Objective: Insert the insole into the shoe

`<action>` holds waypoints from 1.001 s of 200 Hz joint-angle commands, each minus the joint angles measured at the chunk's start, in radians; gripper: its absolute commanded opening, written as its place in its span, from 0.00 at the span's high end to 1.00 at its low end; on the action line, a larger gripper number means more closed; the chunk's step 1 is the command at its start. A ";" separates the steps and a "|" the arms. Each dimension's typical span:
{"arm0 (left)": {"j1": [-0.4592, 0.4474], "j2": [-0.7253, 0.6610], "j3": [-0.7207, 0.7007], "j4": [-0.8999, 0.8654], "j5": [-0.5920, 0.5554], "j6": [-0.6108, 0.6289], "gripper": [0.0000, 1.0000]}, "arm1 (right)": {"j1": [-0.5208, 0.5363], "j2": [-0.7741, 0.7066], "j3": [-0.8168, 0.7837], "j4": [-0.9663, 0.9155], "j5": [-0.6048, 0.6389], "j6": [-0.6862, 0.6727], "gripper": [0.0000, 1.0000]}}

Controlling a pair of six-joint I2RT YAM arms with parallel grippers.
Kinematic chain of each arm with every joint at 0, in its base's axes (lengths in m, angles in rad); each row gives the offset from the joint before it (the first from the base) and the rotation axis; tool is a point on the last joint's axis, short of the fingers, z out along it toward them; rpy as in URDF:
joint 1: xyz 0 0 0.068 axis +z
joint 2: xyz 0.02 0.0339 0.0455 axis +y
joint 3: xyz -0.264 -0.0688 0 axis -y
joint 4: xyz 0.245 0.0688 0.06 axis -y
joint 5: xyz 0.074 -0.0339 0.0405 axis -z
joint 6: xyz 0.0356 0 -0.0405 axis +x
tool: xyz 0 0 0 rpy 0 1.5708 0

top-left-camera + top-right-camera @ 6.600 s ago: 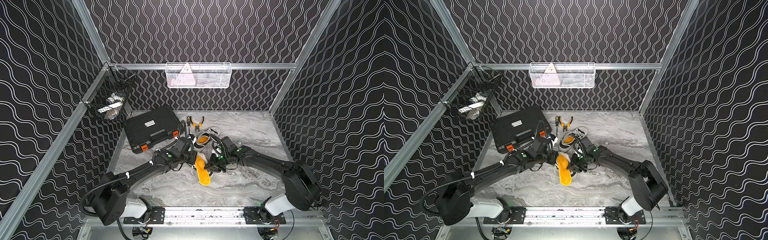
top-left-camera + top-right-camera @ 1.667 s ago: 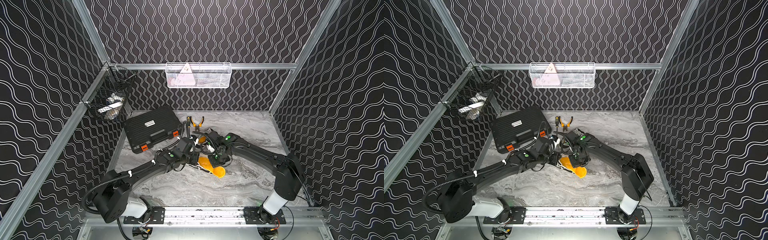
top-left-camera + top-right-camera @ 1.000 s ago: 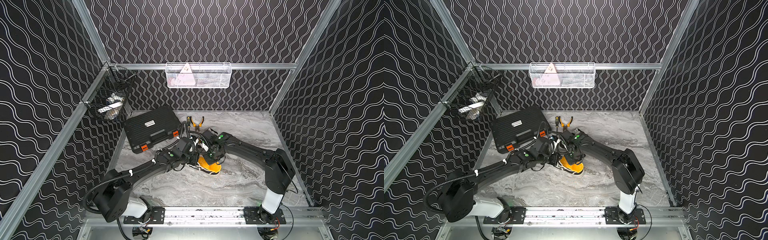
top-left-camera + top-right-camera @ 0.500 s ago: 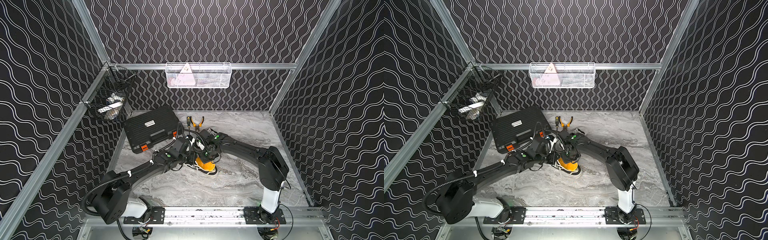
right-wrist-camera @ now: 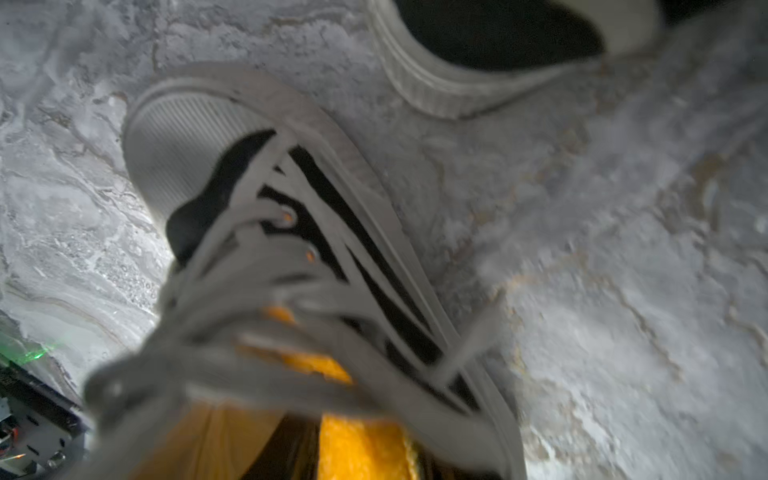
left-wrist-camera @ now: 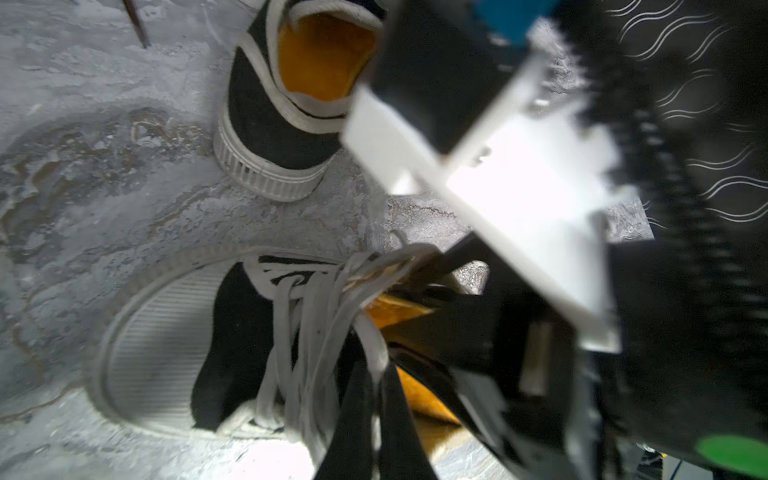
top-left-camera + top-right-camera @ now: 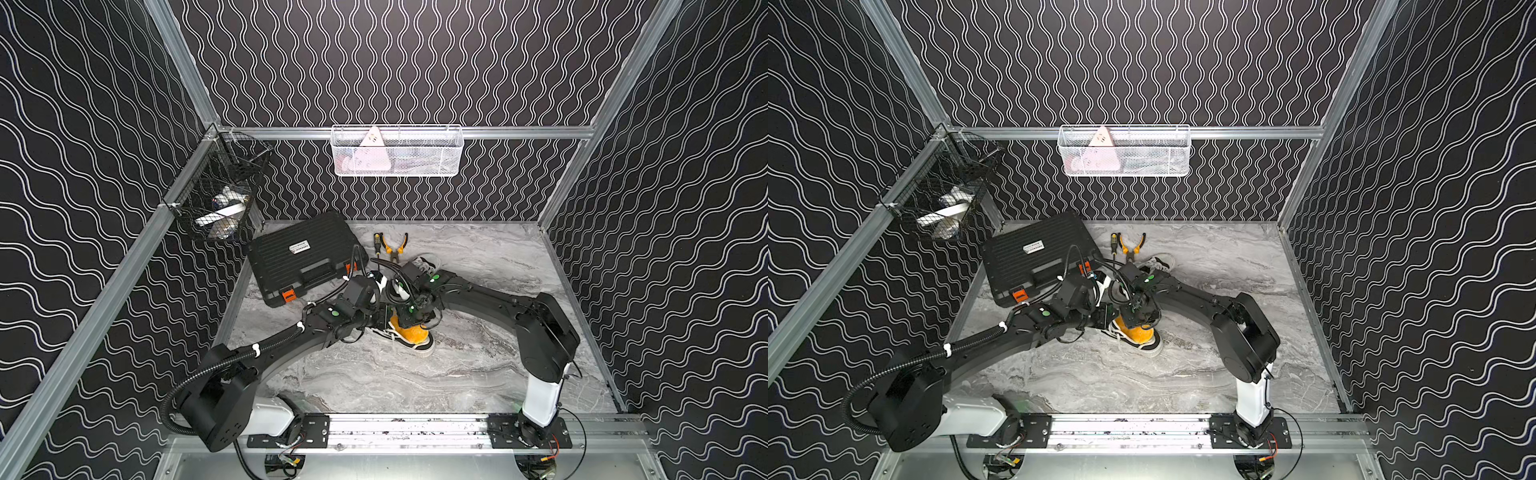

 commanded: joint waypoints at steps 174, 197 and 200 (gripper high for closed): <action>-0.001 -0.003 0.016 0.004 -0.041 0.017 1.00 | -0.095 -0.241 -0.211 0.122 -0.220 0.264 0.83; -0.001 -0.006 0.020 -0.003 -0.043 0.024 1.00 | -0.074 -0.205 -0.169 0.108 -0.208 0.239 0.85; -0.001 -0.006 0.021 -0.003 -0.041 0.024 1.00 | -0.071 -0.197 -0.160 0.102 -0.201 0.234 0.85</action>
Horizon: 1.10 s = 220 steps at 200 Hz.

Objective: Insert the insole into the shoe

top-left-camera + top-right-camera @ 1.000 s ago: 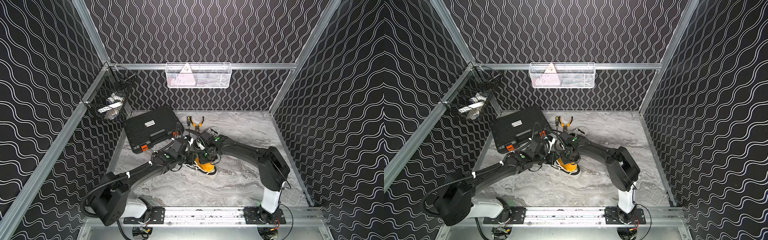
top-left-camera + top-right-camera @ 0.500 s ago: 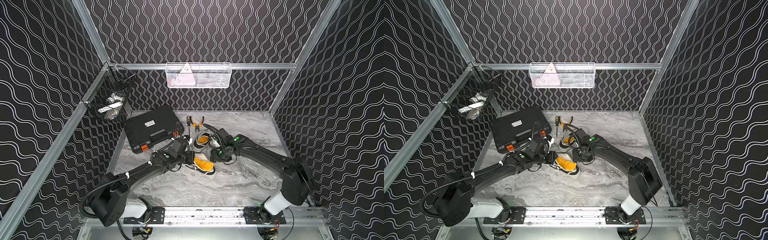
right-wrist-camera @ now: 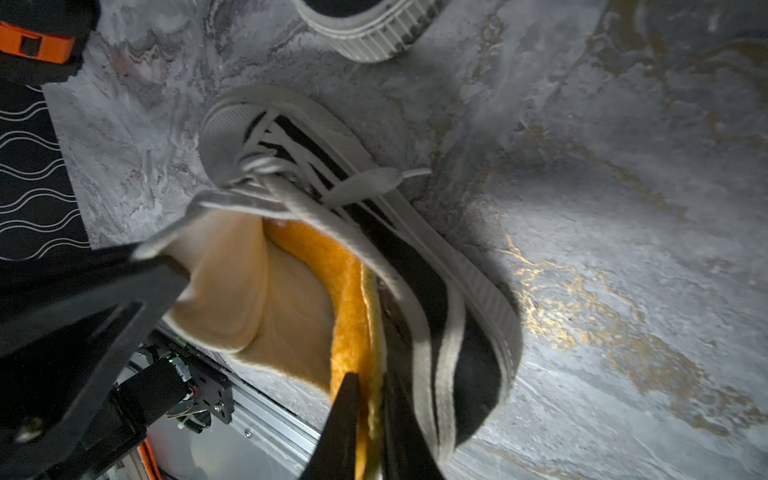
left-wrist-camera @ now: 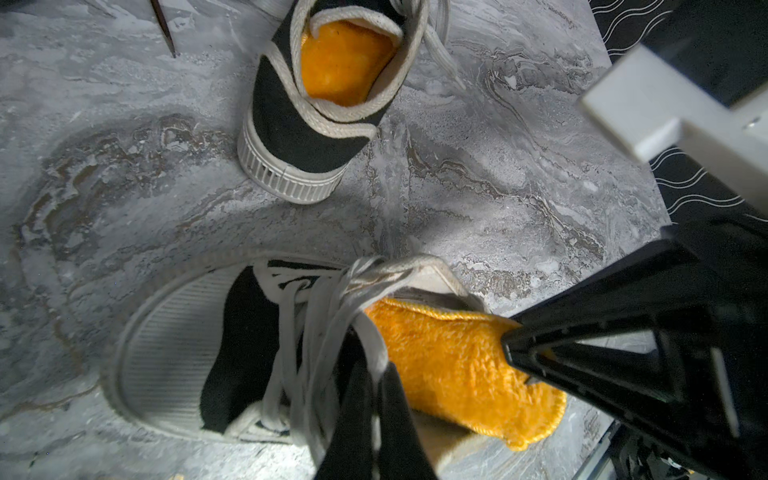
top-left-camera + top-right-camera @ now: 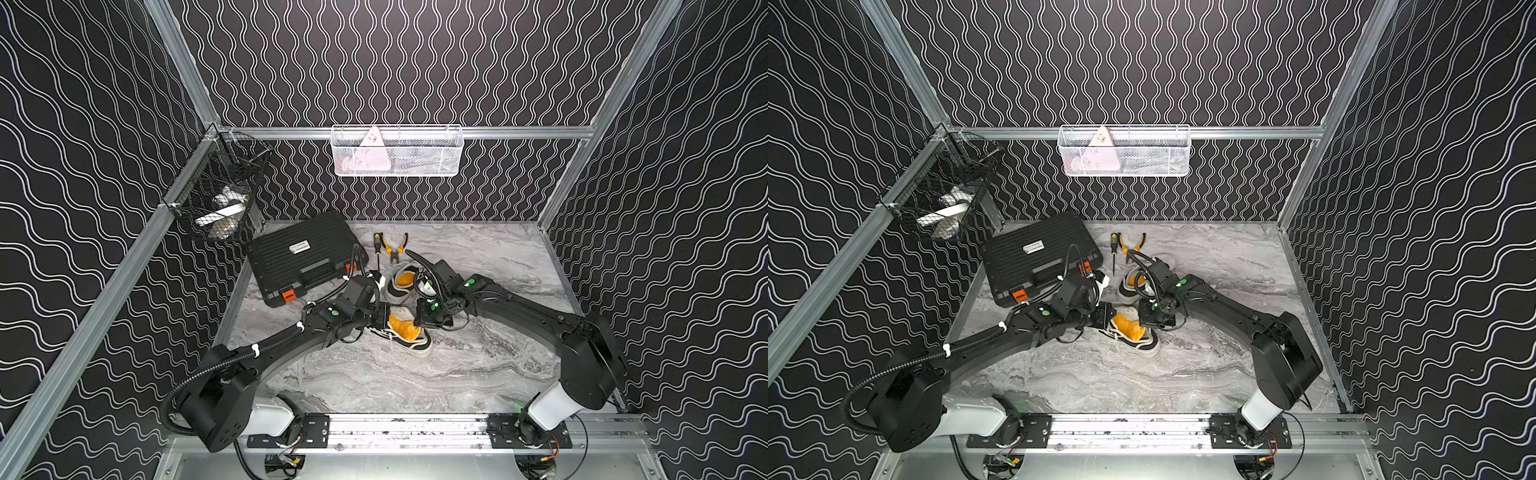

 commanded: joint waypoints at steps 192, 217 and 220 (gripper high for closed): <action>0.009 -0.065 -0.022 0.038 -0.069 -0.074 1.00 | 0.155 0.204 0.105 -0.263 0.593 -0.094 0.79; 0.001 -0.074 -0.020 0.010 -0.100 -0.062 1.00 | 0.161 0.196 0.158 -0.290 0.619 -0.071 0.54; 0.001 -0.074 -0.021 0.010 -0.098 -0.063 1.00 | 0.161 0.192 0.163 -0.291 0.620 -0.067 0.53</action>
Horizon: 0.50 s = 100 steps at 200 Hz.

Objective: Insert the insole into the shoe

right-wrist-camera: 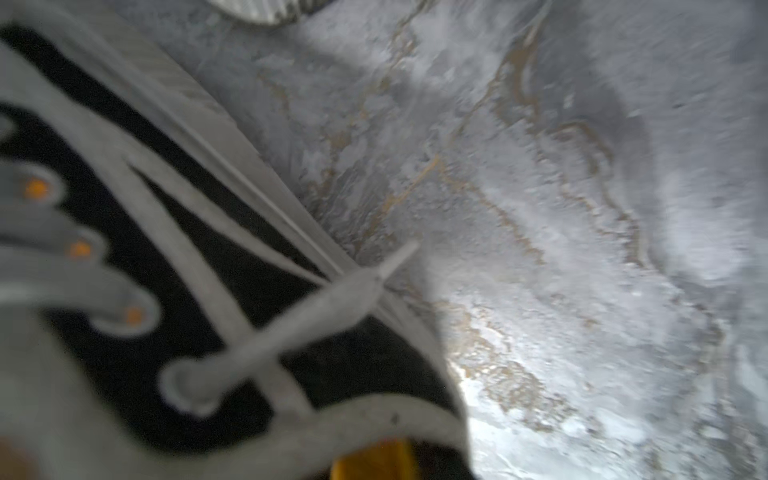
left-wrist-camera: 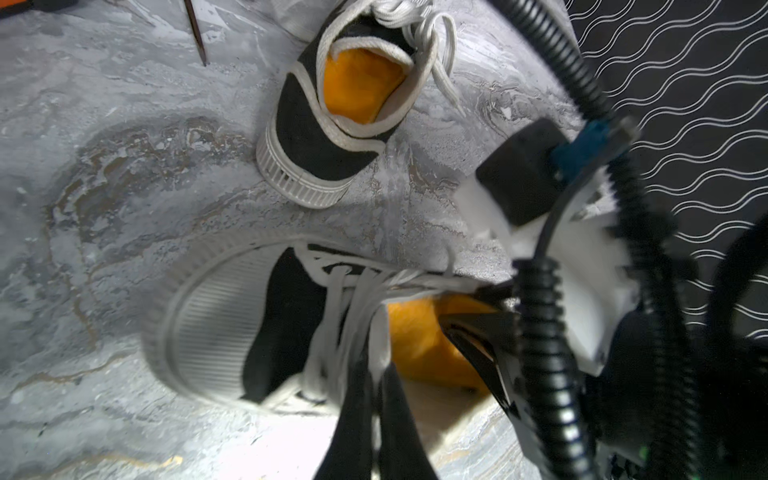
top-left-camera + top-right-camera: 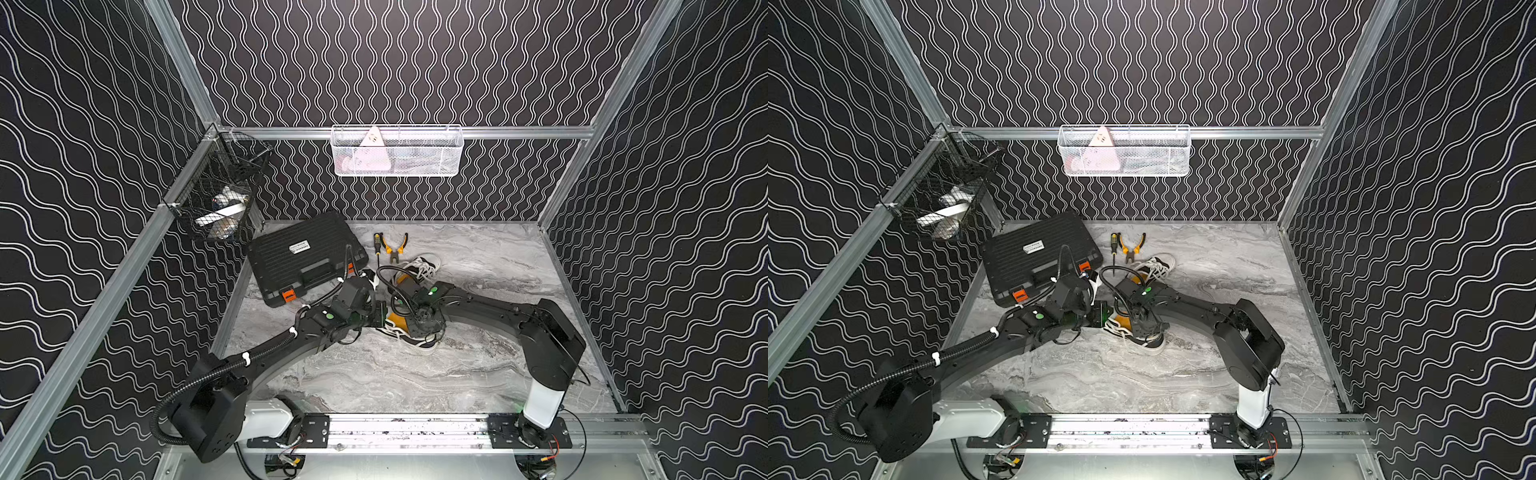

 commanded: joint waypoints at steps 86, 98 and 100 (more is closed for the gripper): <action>-0.057 0.006 -0.033 0.055 -0.092 -0.040 1.00 | 0.001 -0.078 0.045 -0.081 0.078 0.066 0.34; -0.062 0.014 -0.033 0.059 -0.097 -0.042 1.00 | 0.001 -0.081 0.025 -0.047 0.036 0.064 0.34; -0.062 0.014 -0.033 0.059 -0.097 -0.042 1.00 | 0.002 -0.082 0.021 -0.041 0.029 0.064 0.34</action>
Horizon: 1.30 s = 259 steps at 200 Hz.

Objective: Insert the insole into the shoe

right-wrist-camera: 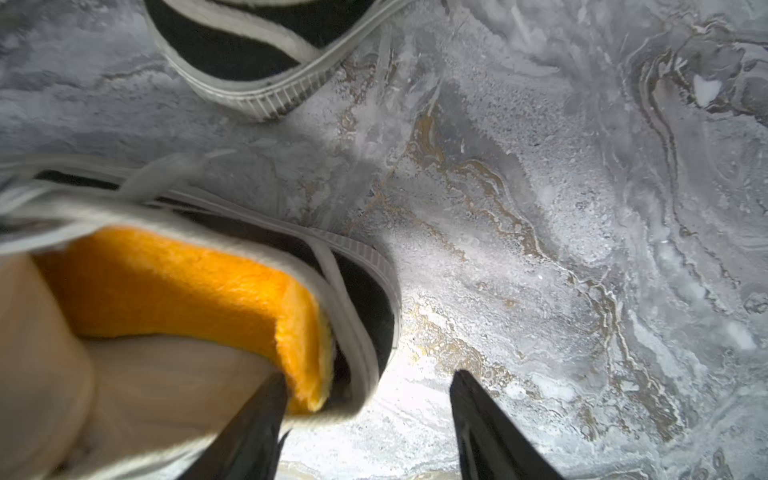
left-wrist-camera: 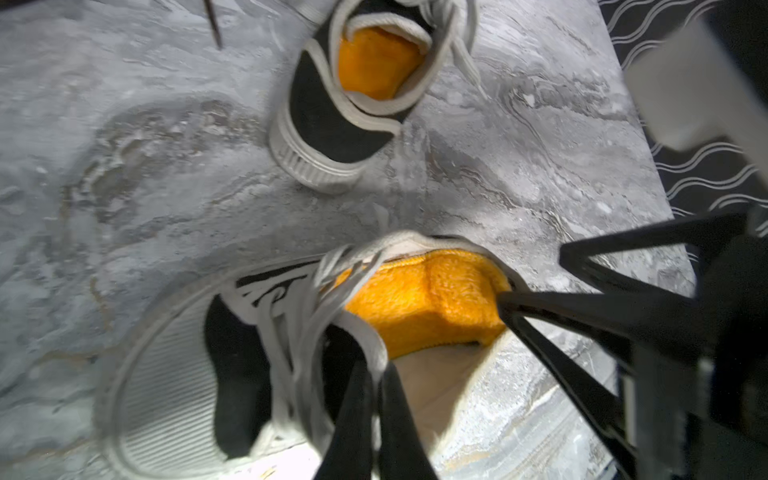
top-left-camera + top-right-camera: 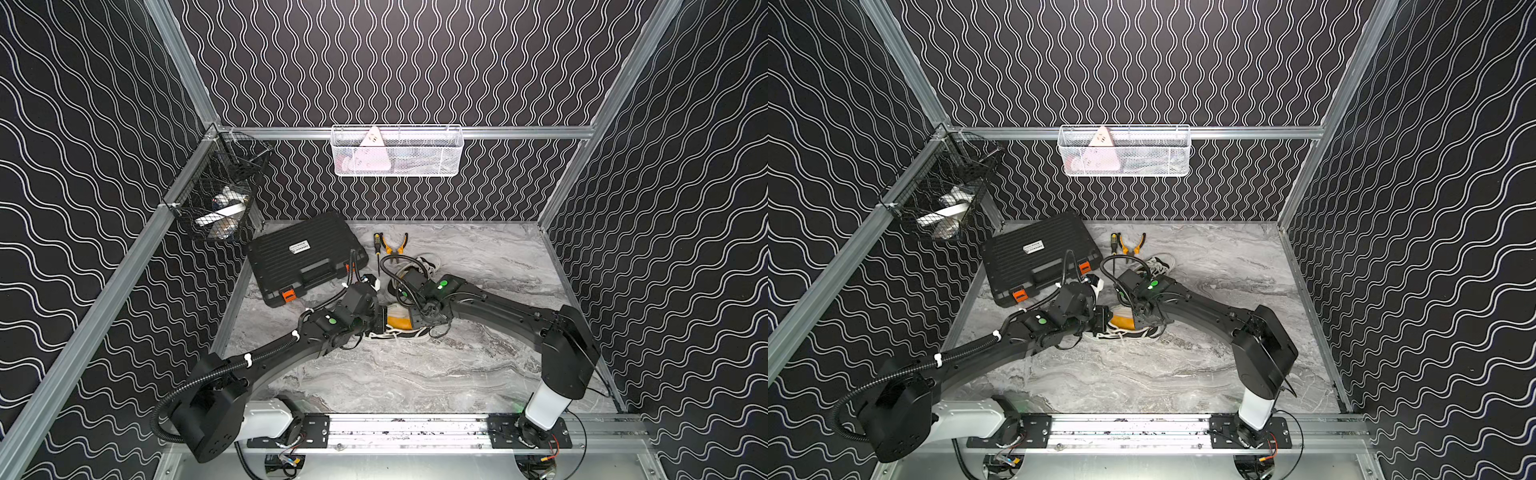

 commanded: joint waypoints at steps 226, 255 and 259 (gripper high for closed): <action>-0.088 0.004 0.000 0.040 -0.084 -0.008 1.00 | -0.149 0.194 0.095 -0.010 -0.042 -0.065 0.36; -0.087 0.002 -0.012 0.049 -0.080 -0.010 1.00 | -0.152 0.221 0.087 -0.026 0.000 -0.075 0.41; -0.087 0.000 -0.015 0.051 -0.079 -0.011 1.00 | -0.153 0.221 0.084 -0.021 0.009 -0.077 0.41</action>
